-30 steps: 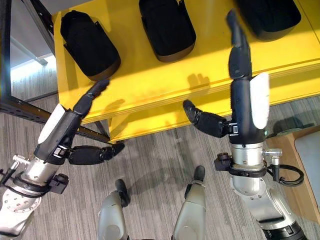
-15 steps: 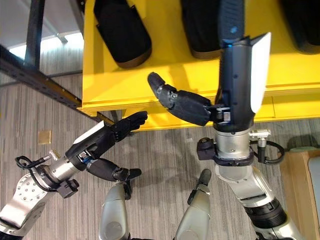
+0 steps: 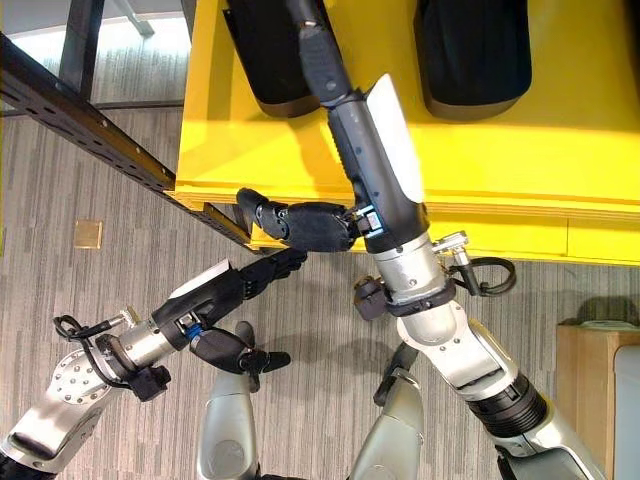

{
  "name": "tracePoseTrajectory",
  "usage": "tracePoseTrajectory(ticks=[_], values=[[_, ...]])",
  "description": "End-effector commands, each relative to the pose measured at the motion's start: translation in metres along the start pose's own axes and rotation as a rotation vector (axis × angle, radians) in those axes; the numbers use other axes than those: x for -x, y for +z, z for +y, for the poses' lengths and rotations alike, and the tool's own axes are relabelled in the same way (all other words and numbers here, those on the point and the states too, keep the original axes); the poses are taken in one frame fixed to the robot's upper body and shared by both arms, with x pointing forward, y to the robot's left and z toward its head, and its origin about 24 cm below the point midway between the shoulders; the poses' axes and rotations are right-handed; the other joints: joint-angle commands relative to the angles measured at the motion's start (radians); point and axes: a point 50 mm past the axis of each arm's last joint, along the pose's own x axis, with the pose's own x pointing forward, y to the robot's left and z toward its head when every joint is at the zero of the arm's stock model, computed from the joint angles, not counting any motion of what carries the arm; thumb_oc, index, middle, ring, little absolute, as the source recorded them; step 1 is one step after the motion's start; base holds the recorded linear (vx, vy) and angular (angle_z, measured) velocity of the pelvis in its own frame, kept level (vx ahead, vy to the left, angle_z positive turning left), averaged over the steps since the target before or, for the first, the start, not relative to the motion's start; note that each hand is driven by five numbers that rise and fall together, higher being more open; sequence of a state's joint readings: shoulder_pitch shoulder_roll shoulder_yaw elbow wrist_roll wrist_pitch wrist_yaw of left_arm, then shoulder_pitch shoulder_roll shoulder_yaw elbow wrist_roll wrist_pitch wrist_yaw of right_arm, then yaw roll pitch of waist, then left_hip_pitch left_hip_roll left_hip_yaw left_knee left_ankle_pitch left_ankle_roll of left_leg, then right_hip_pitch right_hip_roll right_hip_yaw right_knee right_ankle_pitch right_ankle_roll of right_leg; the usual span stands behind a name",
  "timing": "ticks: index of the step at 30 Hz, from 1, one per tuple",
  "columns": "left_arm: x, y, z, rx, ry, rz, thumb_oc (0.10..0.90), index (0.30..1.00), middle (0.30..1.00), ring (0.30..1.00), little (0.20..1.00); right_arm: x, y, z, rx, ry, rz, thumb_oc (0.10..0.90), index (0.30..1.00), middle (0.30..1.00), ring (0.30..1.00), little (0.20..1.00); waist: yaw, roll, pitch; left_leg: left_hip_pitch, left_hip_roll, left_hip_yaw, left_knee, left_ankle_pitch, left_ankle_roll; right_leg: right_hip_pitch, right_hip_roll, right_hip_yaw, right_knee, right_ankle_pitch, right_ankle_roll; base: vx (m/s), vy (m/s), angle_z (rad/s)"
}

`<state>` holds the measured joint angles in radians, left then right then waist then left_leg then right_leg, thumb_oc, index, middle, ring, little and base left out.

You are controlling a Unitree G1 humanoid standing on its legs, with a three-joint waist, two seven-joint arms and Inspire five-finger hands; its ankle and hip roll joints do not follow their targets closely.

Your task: Move parts from the plastic box to the shelf.

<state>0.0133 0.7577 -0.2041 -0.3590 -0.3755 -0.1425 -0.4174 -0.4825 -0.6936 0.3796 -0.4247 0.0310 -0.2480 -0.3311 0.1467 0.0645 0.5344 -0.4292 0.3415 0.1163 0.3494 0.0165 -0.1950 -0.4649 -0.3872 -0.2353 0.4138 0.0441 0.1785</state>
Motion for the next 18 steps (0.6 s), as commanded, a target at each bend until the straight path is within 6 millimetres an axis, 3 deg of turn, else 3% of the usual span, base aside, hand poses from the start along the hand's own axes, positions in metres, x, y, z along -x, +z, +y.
tracePoseTrajectory(ticks=[1,8,18], values=[[-0.005,0.030,-0.009,-0.052,-0.012,-0.175,0.900,1.000,1.000,1.000,1.000,-0.031,0.038,-0.018,0.029,-0.190,-0.285,0.900,1.000,1.000,1.000,1.000,0.011,-0.040,-0.014,0.010,-0.037,0.042,-0.051,0.044,0.064,0.106,0.038,-0.010,0.113,-0.194,-0.048,0.00,0.000,0.00],[-0.009,0.027,-0.013,-0.028,-0.009,-0.191,0.900,1.000,1.000,1.000,1.000,-0.039,0.032,-0.027,0.156,-0.300,-0.298,0.900,1.000,1.000,1.000,1.000,0.016,-0.031,-0.014,0.017,-0.021,0.039,-0.080,0.067,0.057,0.108,0.045,-0.021,0.128,-0.205,-0.059,0.00,-0.009,0.03],[-0.013,0.032,-0.007,-0.015,0.009,-0.215,0.900,1.000,1.000,1.000,1.000,-0.044,0.025,-0.037,0.156,-0.372,-0.255,0.900,1.000,1.000,1.000,1.000,0.010,-0.009,-0.014,0.024,-0.027,0.035,-0.073,0.062,0.065,0.102,0.046,-0.012,0.146,-0.215,-0.069,-0.01,0.001,0.01]])
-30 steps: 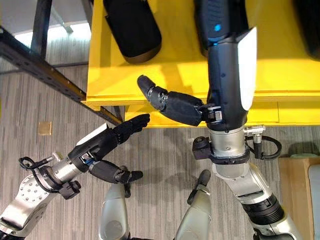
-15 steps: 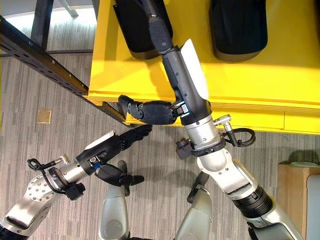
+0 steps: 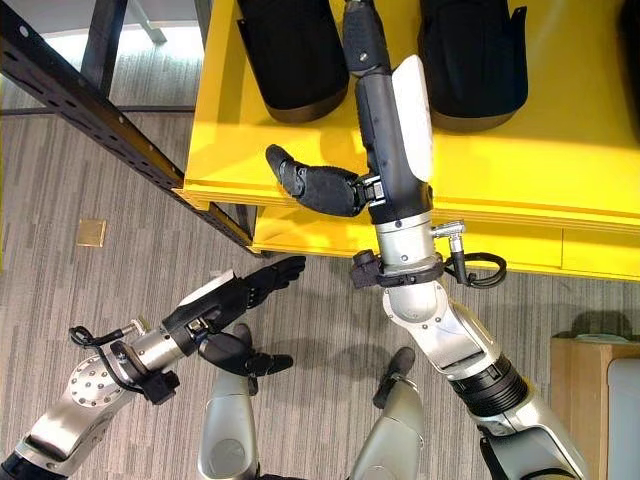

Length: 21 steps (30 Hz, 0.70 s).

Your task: Move parts from the plastic box to the shelf.

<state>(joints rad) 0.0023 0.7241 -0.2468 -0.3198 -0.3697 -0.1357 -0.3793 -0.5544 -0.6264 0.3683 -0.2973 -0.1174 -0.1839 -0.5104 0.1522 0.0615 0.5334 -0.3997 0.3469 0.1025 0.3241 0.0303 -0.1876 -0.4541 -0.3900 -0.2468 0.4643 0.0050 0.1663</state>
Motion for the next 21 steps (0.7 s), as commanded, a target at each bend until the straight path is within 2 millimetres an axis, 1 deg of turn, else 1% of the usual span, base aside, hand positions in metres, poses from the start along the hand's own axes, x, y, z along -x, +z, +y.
tracePoseTrajectory(ticks=[1,9,15,17,21], values=[[-0.007,0.042,-0.004,-0.062,-0.023,-0.233,0.900,1.000,1.000,1.000,1.000,-0.038,0.042,-0.029,-0.040,-0.197,-0.275,0.900,1.000,1.000,1.000,1.000,0.004,-0.005,-0.013,-0.006,-0.033,0.048,-0.044,0.047,0.059,0.090,0.048,0.000,0.098,-0.177,-0.058,0.00,0.000,0.00],[-0.007,0.043,-0.003,-0.051,-0.033,-0.237,0.900,1.000,1.000,1.000,1.000,-0.043,0.034,-0.029,-0.014,-0.227,-0.208,0.900,1.000,1.000,1.000,1.000,0.010,0.003,-0.013,0.000,-0.037,0.050,-0.044,0.046,0.064,0.095,0.044,-0.003,0.100,-0.178,-0.061,0.00,0.002,0.00],[-0.008,0.042,-0.002,-0.044,-0.037,-0.232,0.900,1.000,1.000,1.000,1.000,-0.047,0.026,-0.029,-0.007,-0.236,-0.148,0.900,1.000,1.000,1.000,1.000,0.015,0.002,-0.013,-0.001,-0.037,0.050,-0.045,0.048,0.065,0.096,0.043,-0.007,0.100,-0.178,-0.062,0.00,0.000,0.00],[-0.007,0.042,-0.001,-0.043,-0.044,-0.234,0.900,1.000,1.000,1.000,1.000,-0.047,0.023,-0.029,0.030,-0.242,-0.157,0.900,1.000,1.000,1.000,1.000,0.019,0.002,-0.013,-0.001,-0.039,0.050,-0.048,0.049,0.067,0.096,0.042,-0.010,0.102,-0.178,-0.062,0.00,0.000,0.00],[-0.008,0.042,-0.002,-0.051,-0.050,-0.227,0.900,1.000,1.000,1.000,1.000,-0.050,0.019,-0.027,0.032,-0.235,-0.127,0.900,1.000,1.000,1.000,1.000,0.023,0.003,-0.013,-0.005,-0.042,0.046,-0.047,0.049,0.068,0.099,0.041,-0.014,0.097,-0.177,-0.063,0.00,0.000,0.00]])
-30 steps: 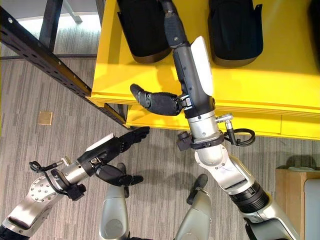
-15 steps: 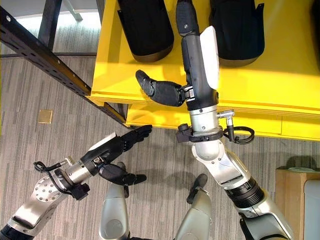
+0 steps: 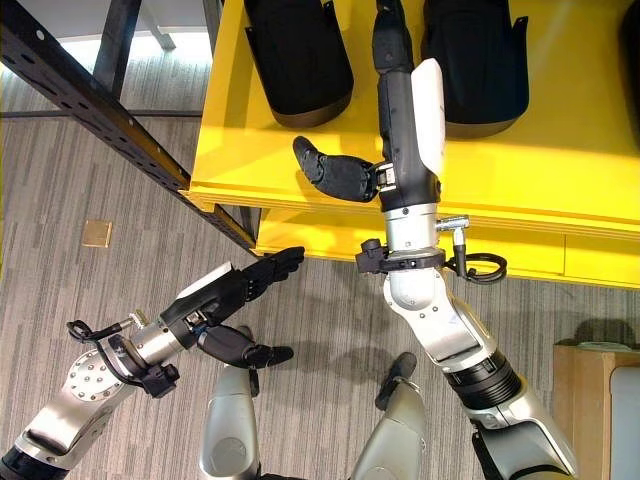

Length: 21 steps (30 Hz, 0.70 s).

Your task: Move parts from the plastic box to the shelf.

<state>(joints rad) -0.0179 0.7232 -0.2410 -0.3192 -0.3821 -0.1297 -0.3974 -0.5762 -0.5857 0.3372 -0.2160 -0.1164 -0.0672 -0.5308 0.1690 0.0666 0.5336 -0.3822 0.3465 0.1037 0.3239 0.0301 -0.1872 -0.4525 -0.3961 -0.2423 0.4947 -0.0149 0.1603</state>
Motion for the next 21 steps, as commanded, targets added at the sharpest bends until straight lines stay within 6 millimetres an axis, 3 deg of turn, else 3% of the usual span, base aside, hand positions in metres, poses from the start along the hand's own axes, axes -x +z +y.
tracePoseTrajectory(ticks=[1,11,13,14,16,21], values=[[-0.007,0.038,-0.005,-0.051,-0.039,-0.209,0.900,1.000,1.000,1.000,1.000,-0.042,0.049,-0.023,-0.054,-0.177,-0.271,0.900,1.000,1.000,1.000,1.000,0.008,-0.002,-0.014,-0.023,-0.042,0.044,-0.048,0.050,0.068,0.097,0.047,-0.019,0.063,-0.155,-0.056,0.00,0.000,0.00],[-0.019,0.039,-0.005,-0.068,-0.044,-0.191,0.900,1.000,1.000,1.000,1.000,-0.042,0.024,-0.006,-0.082,-0.154,-0.111,0.900,1.000,1.000,1.000,1.000,0.011,-0.011,-0.014,-0.038,-0.042,0.045,-0.035,0.043,0.079,0.081,0.048,-0.012,0.073,-0.154,-0.054,0.00,-0.014,0.01],[-0.027,0.037,-0.002,-0.071,-0.039,-0.183,0.900,1.000,1.000,1.000,1.000,-0.045,0.022,0.000,-0.093,-0.154,-0.091,0.900,1.000,1.000,1.000,1.000,0.009,-0.022,-0.014,-0.043,-0.038,0.049,-0.029,0.041,0.080,0.075,0.051,-0.010,0.078,-0.156,-0.057,-0.01,-0.074,0.03],[-0.045,0.033,0.006,-0.089,-0.041,-0.160,0.900,1.000,1.000,1.000,1.000,-0.053,0.022,0.010,-0.120,-0.149,-0.065,0.900,1.000,1.000,1.000,1.000,0.006,-0.041,-0.014,-0.050,-0.030,0.050,-0.021,0.041,0.079,0.071,0.057,-0.012,0.082,-0.156,-0.060,-0.01,-0.106,0.02],[-0.060,0.032,0.011,-0.109,-0.036,-0.133,0.900,1.000,1.000,1.000,1.000,-0.059,0.021,0.016,-0.147,-0.146,-0.036,0.900,1.000,1.000,1.000,1.000,0.002,-0.058,-0.014,-0.056,-0.021,0.049,-0.017,0.043,0.074,0.073,0.066,-0.016,0.082,-0.155,-0.062,0.00,-0.123,0.02],[-0.089,0.031,0.017,-0.122,0.012,-0.105,0.900,1.000,1.000,1.000,1.000,-0.065,0.022,0.031,-0.210,-0.119,0.002,0.900,1.000,1.000,1.000,1.000,-0.019,-0.085,-0.014,-0.059,-0.004,0.055,-0.013,0.050,0.065,0.071,0.085,-0.010,0.086,-0.153,-0.065,0.00,-0.049,-0.06]])
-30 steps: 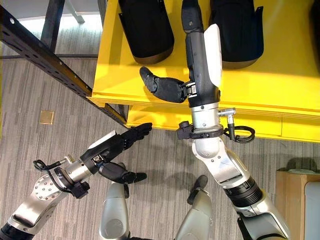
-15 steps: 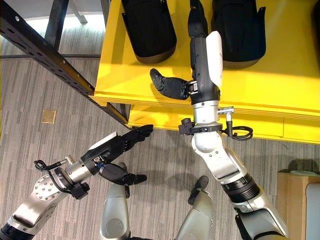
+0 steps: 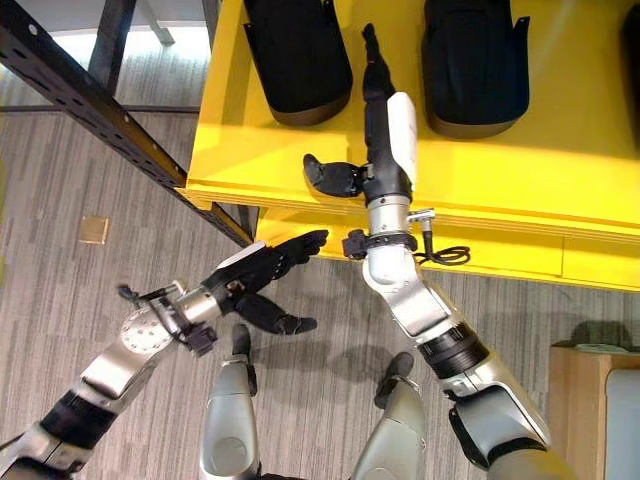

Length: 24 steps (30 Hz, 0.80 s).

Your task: Move parts from the plastic box to the shelf.

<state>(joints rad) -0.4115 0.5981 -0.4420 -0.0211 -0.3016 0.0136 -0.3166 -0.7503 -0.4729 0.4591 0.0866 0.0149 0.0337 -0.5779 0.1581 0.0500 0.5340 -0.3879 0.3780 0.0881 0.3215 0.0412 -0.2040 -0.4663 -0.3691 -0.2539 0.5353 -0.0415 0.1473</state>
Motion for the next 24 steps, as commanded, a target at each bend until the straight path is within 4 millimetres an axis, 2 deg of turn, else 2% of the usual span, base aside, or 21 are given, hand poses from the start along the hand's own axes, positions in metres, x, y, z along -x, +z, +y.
tracePoseTrajectory(ticks=[1,7,12,24], values=[[-0.018,0.048,0.002,-0.077,0.031,-0.199,0.900,1.000,1.000,1.000,1.000,-0.033,0.070,-0.005,-0.190,-0.107,-0.255,0.900,1.000,1.000,1.000,1.000,-0.016,-0.074,-0.014,-0.055,-0.032,0.074,-0.008,0.041,0.081,0.083,0.062,0.005,0.052,-0.129,-0.053,0.00,0.000,0.00],[-0.048,0.054,-0.002,-0.078,0.076,-0.174,0.900,1.000,1.000,1.000,1.000,-0.032,0.070,0.010,-0.263,-0.030,-0.211,0.900,1.000,1.000,1.000,1.000,-0.048,-0.092,-0.014,-0.058,-0.020,0.085,0.002,0.045,0.074,0.078,0.076,0.021,0.078,-0.144,-0.061,0.00,0.001,-0.01],[-0.065,0.061,-0.004,-0.078,0.113,-0.177,0.900,1.000,1.000,1.000,1.000,-0.033,0.072,0.020,-0.318,0.023,-0.182,0.900,1.000,1.000,1.000,1.000,-0.073,-0.097,-0.014,-0.062,-0.016,0.098,0.000,0.049,0.071,0.069,0.082,0.039,0.050,-0.125,-0.060,-0.01,0.008,-0.01],[-0.081,0.072,-0.002,-0.067,0.136,-0.171,0.900,1.000,1.000,1.000,1.000,-0.036,0.073,0.033,-0.379,0.109,-0.137,0.900,1.000,1.000,1.000,1.000,-0.095,-0.104,-0.014,-0.064,-0.010,0.114,0.008,0.047,0.074,0.054,0.090,0.054,0.058,-0.124,-0.065,-0.01,0.003,-0.03]])
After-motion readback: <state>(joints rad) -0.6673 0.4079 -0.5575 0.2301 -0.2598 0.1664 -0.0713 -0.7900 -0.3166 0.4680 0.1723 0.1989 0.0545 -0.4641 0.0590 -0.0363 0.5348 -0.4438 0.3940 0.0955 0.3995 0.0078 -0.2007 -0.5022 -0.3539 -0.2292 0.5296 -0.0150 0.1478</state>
